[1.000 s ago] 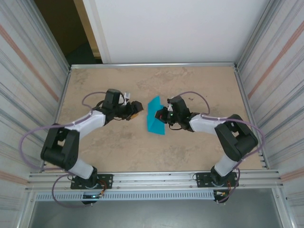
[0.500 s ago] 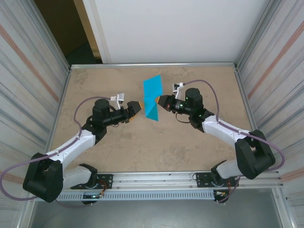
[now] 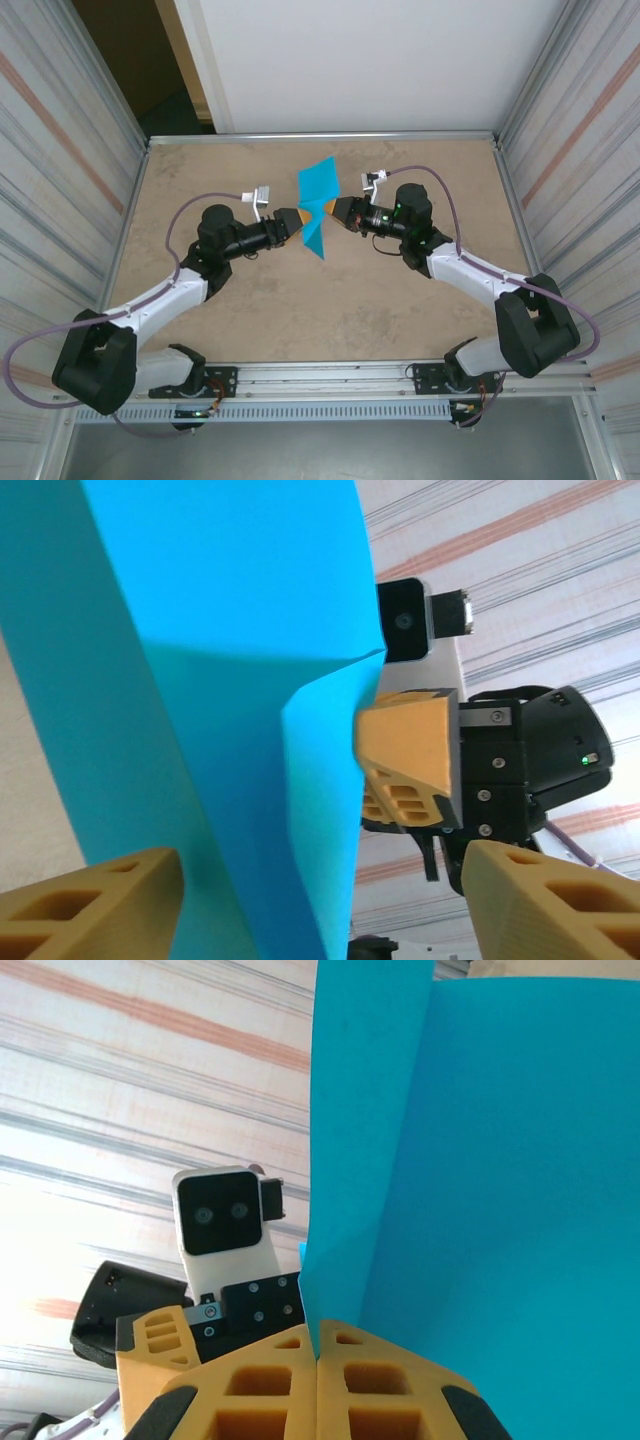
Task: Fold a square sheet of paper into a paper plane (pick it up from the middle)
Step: Turn over the paper at the center of the table.
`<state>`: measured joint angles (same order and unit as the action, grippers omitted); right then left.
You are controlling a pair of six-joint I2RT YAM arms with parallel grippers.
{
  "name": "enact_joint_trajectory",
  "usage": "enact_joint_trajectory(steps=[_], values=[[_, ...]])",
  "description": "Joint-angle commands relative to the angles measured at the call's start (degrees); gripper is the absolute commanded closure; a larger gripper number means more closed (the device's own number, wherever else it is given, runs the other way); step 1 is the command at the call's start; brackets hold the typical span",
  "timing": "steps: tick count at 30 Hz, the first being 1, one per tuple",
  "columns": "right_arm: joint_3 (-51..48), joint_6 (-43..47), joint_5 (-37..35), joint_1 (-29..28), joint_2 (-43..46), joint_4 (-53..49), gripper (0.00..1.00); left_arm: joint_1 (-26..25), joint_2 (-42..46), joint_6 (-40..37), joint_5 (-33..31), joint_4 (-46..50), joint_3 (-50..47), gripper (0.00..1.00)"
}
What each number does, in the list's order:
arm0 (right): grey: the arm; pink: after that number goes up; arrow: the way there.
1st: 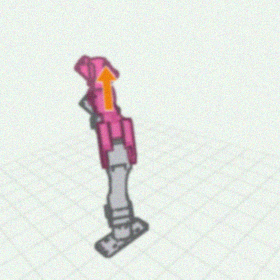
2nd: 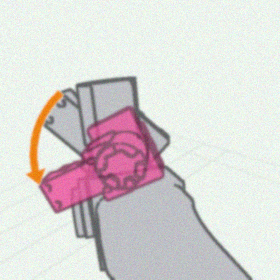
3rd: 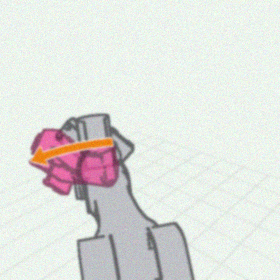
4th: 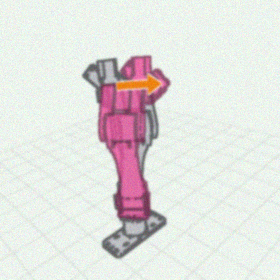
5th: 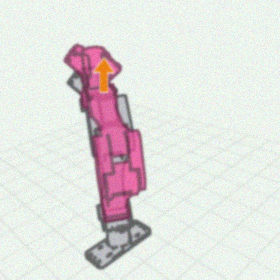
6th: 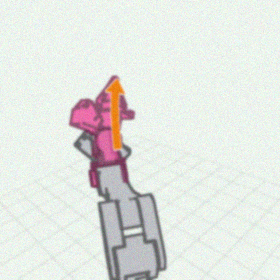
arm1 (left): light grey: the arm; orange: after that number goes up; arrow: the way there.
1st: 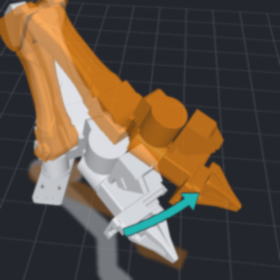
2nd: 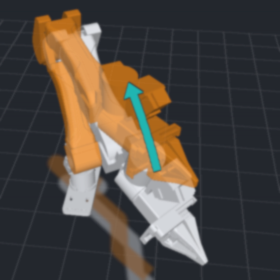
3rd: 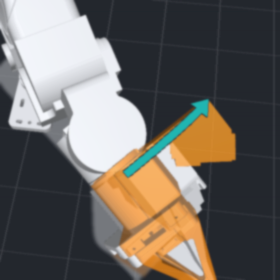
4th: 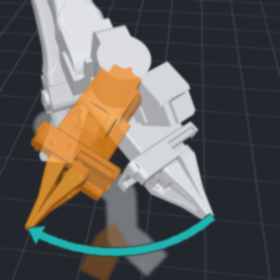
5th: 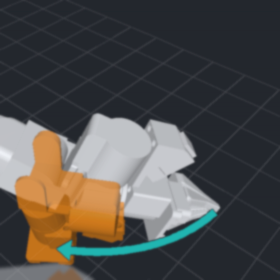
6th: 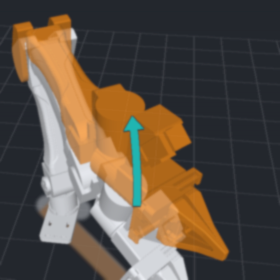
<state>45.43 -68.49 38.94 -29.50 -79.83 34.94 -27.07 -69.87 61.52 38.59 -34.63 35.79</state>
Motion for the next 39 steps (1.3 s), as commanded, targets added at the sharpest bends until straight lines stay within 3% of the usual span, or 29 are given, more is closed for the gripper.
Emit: enact_joint_trajectory(steps=[1, 7, 16, 27, 30, 33, 36, 39], values=[[1.42, -1.29, 1.73, 0.54, -0.06, 2.15, 0.95, -0.18, -0.76, -0.16, 1.58, -4.05, 1.61, 0.34], [0.54, -1.27, 1.83, 1.01, -0.77, 2.25, 0.93, -0.11, -2.13, -0.18, 2.00, -4.61, 2.06, 0.52], [-0.96, -0.68, 1.37, 1.98, -0.82, 0.51, 0.79, 0.92, -6.64, 0.33, 3.57, -6.27, 3.41, 0.81], [-0.45, 4.62, 0.55, 7.49, -1.54, -8.06, 0.64, 3.40, -11.94, 0.13, 3.52, -8.83, 3.92, 0.94], [0.20, 7.95, -1.53, 9.49, -1.56, -13.21, 0.57, 4.51, -12.02, -3.83, 2.73, -2.59, 5.09, 0.95], [1.79, 14.21, -5.31, 11.26, -0.86, -21.84, 0.50, 5.25, -10.57, -11.70, 0.37, 12.58, 8.49, 0.96], [3.71, 21.53, -11.75, 11.58, 0.84, -30.79, 0.45, 5.18, -8.54, -22.84, -6.83, 34.24, 14.75, 0.96], [4.32, 26.57, -18.15, 11.60, 2.48, -36.84, 0.39, 3.75, -7.75, -32.70, -20.07, 56.41, 23.07, 0.95]])
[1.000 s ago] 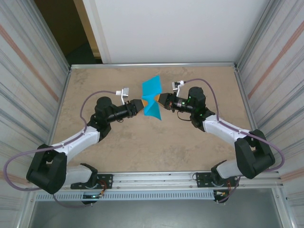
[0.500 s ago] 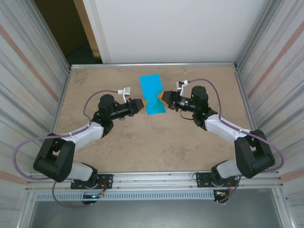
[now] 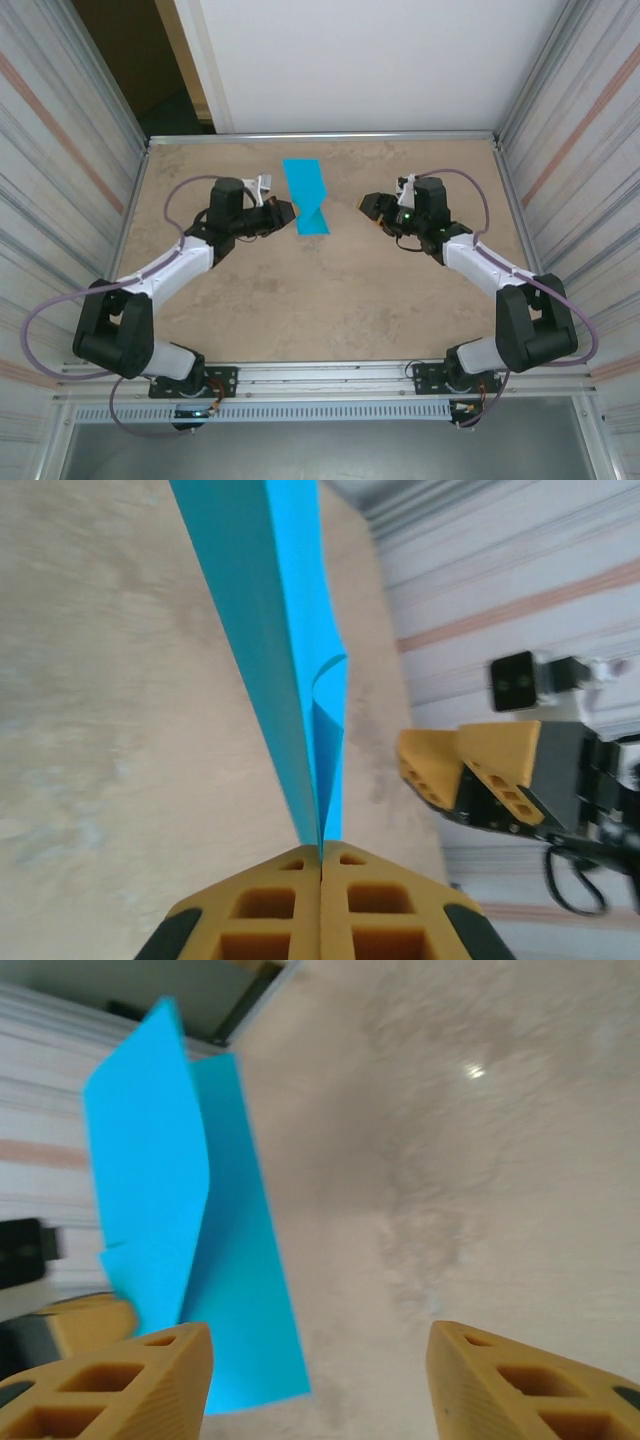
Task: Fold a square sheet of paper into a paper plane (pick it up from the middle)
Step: Turn over the paper at the center of the table.
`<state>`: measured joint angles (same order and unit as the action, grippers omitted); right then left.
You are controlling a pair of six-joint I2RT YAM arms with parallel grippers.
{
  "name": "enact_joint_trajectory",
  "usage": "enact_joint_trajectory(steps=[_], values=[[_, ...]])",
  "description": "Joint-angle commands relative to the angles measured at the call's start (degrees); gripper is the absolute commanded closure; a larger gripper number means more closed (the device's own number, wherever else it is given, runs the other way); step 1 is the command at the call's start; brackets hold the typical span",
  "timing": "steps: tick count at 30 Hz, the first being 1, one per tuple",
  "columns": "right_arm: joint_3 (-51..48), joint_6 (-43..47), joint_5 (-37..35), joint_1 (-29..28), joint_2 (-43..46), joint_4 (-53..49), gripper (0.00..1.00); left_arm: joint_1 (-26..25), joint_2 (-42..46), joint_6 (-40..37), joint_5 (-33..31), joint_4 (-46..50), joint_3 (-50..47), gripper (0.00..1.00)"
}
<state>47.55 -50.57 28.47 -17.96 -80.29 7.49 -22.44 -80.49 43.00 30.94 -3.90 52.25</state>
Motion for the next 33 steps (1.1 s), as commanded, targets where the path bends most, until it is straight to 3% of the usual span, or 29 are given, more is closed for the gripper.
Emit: enact_joint_trajectory(steps=[1, 4, 9, 16, 22, 33], values=[[2.13, 9.49, -9.74, 0.11, 3.38, -10.82, 0.39, -2.17, 2.65, -17.36, -18.47, 32.17, 9.47, 0.95], [1.23, 10.05, -14.21, 0.20, 4.30, -12.63, 0.38, -6.49, 0.10, -23.03, -36.35, 46.80, 17.84, 0.95], [-0.13, 8.29, -18.43, 0.87, 4.79, -13.35, 0.38, -13.34, -7.09, -25.29, -58.65, 60.76, 27.61, 0.97], [-3.52, 3.90, -22.32, 1.76, 7.43, -14.08, 0.38, -20.21, -18.91, -24.22, -71.47, 67.24, 36.35, 0.97], [-6.18, 1.66, -24.26, 3.01, 10.01, -15.01, 0.38, -21.59, -28.51, -20.29, -68.33, 64.66, 39.58, 0.97], [-10.72, 0.80, -23.93, 4.71, 13.61, -16.11, 0.37, -21.48, -34.62, -17.61, -36.36, 50.27, 40.22, 0.82]])
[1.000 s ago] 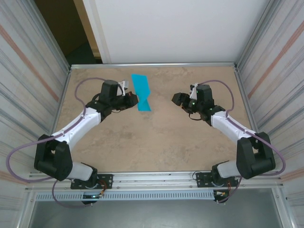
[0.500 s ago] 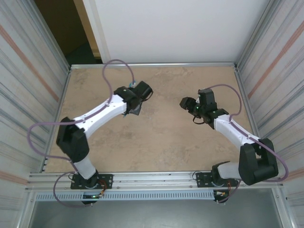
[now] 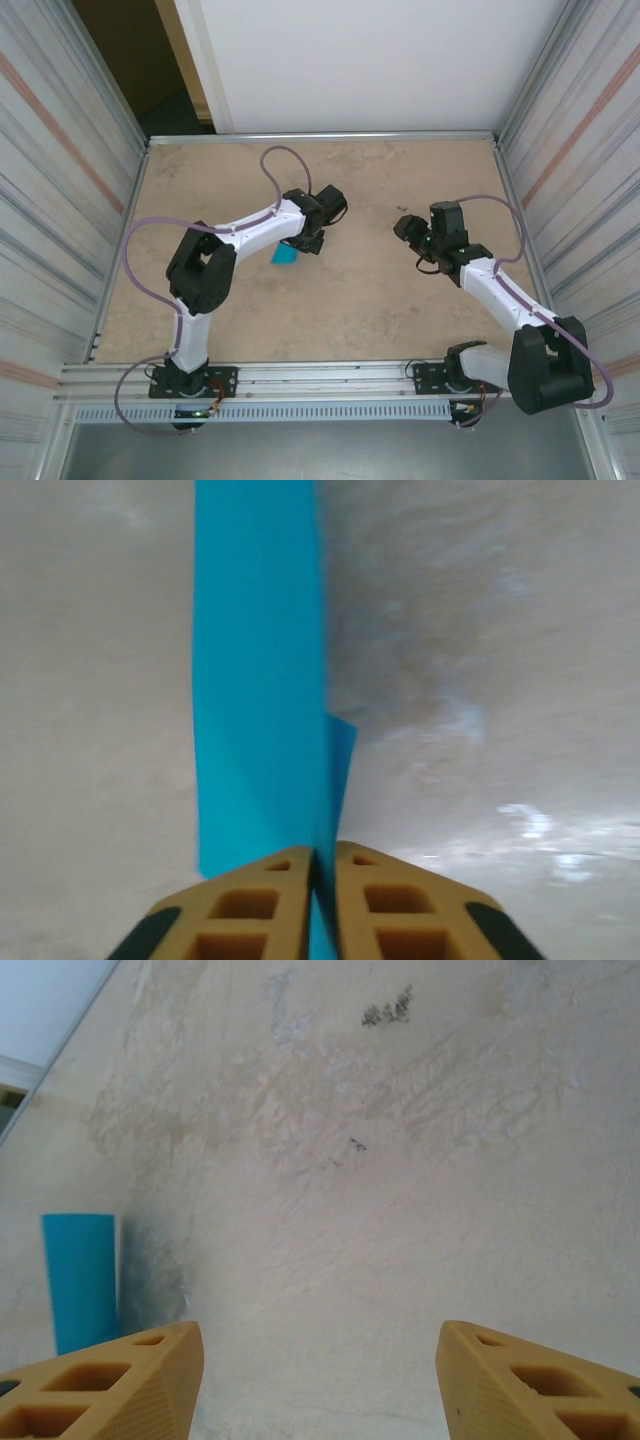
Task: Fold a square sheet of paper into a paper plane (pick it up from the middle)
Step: Turn over the paper at the center of the table, then move the paper to the center of the table.
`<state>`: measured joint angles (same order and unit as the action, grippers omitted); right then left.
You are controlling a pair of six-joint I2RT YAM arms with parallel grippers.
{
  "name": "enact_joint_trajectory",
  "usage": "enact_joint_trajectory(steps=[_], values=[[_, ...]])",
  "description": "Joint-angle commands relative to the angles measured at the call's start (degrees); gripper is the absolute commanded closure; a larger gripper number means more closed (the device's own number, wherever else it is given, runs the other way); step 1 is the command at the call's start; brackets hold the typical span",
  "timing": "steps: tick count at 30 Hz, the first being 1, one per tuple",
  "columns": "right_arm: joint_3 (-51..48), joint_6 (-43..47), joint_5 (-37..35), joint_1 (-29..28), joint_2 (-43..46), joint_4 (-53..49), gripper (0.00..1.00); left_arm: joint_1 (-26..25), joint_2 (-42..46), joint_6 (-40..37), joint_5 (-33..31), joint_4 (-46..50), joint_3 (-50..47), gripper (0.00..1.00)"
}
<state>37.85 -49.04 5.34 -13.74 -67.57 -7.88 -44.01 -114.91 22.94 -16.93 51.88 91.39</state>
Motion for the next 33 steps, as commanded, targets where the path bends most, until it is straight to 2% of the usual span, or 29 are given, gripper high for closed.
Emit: enact_joint_trajectory(steps=[1, 5, 8, 10, 13, 19, 21, 26, 33], values=[[-0.84, -0.71, -0.42, 0.47, 0.46, -0.73, 0.37, 0.50, 0.08, 2.92, 14.48, -7.18, 0.55, 0.79], [0.90, -0.67, 3.76, 0.10, -2.63, -0.11, 0.37, 4.31, 1.86, 4.93, 30.09, -15.85, -3.15, 0.64], [2.56, 0.29, 4.61, -2.04, -5.56, 0.78, 0.38, 8.15, 4.29, 6.98, 41.22, -23.24, -7.12, 0.59], [4.43, 0.53, 5.59, -4.23, -8.25, 1.39, 0.40, 10.60, 6.56, 8.41, 45.31, -26.72, -9.93, 0.55], [9.22, 1.02, 6.99, -9.92, -14.48, 1.47, 0.44, 15.01, 11.30, 10.06, 46.31, -29.93, -15.29, 0.48], [19.27, -2.59, 10.65, -21.30, -29.84, 7.59, 0.64, 25.71, 22.03, 12.56, 44.22, -32.66, -27.89, 0.35], [22.61, -3.89, 11.69, -23.72, -34.62, 9.18, 0.68, 29.19, 25.12, 12.84, 43.87, -33.29, -31.72, 0.26], [29.49, -5.50, 13.28, -26.11, -43.50, 8.69, 0.73, 34.93, 30.91, 10.81, 41.61, -32.45, -36.85, 0.08], [33.47, -2.90, 14.92, -25.11, -48.81, 3.24, 0.72, 36.28, 31.18, 9.18, 42.99, -34.18, -37.87, 0.01]])
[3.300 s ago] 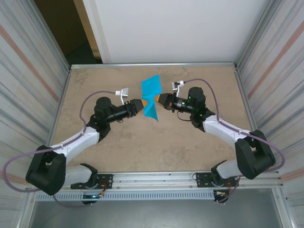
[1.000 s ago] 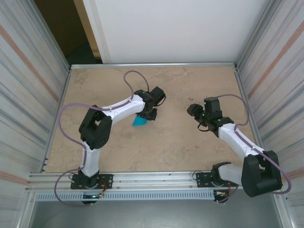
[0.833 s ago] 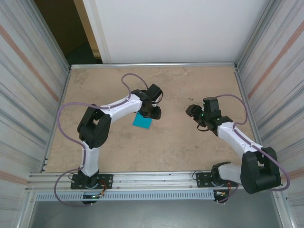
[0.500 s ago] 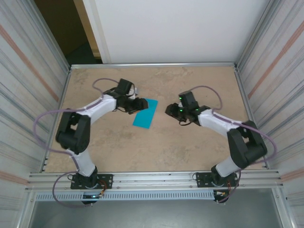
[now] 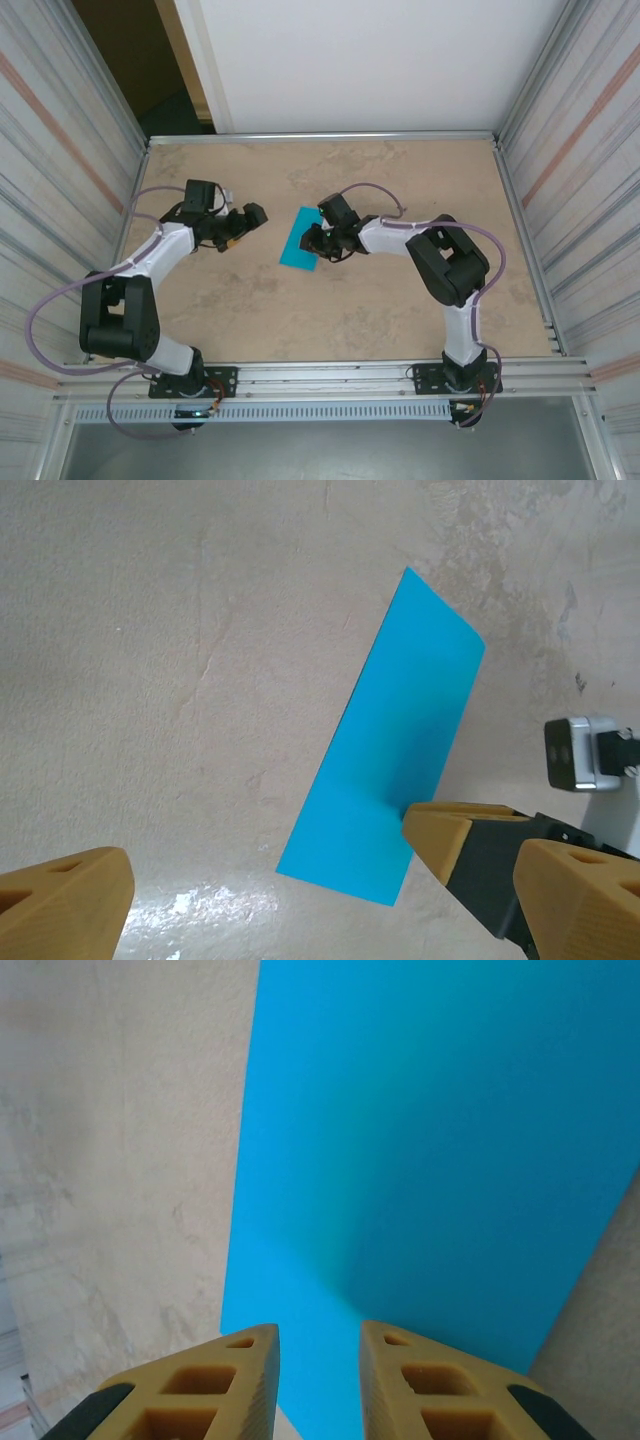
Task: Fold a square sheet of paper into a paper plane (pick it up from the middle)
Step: Move the paper to the center of the table.
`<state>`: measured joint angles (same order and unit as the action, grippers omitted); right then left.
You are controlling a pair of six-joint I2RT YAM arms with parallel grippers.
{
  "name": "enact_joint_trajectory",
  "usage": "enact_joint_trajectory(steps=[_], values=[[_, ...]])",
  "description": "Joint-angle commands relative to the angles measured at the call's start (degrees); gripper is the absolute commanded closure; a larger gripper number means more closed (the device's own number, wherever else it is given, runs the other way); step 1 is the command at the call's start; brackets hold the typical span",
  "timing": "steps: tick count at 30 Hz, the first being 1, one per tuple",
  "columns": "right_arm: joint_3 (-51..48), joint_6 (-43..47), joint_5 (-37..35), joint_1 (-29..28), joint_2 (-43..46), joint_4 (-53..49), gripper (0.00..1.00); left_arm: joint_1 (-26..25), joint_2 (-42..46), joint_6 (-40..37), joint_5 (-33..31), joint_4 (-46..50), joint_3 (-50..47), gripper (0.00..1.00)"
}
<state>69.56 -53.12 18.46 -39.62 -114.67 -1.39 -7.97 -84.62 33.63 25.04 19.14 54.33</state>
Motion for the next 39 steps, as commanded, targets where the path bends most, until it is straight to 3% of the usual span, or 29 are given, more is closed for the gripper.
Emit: enact_joint_trajectory(steps=[1, 6, 14, 17, 23, 30, 39], values=[[1.81, 1.80, 2.62, 0.97, -2.26, -3.84, 0.72, 0.26, 0.32, -1.24, 1.70, -2.17, -0.80, 0.01], [-0.77, 7.47, 4.22, 3.00, -2.54, -7.86, 0.71, 0.24, -2.09, 0.33, 5.16, -4.72, -0.78, 0.01], [-3.15, 31.57, 10.35, 7.54, 1.68, -20.45, 0.70, -3.08, -2.92, 2.32, 8.15, -7.34, -1.26, 0.01], [-4.37, 27.28, 11.93, 7.52, 5.75, -15.59, 0.70, -5.60, -2.94, 3.13, 7.74, -7.75, -1.60, 0.01], [-15.12, 4.73, 7.91, 8.17, 15.05, 6.58, 0.64, -10.21, -3.01, 7.26, 7.32, -10.77, -4.18, 0.01], [-16.32, 2.29, 3.02, 7.25, 13.57, 3.69, 0.69, -15.50, -5.08, 11.02, 7.51, -13.00, -5.55, 0.05], [-15.61, 1.33, 4.22, 8.25, 9.54, 3.35, 0.72, -18.91, -9.01, 13.27, 7.88, -14.06, -4.28, 0.13]])
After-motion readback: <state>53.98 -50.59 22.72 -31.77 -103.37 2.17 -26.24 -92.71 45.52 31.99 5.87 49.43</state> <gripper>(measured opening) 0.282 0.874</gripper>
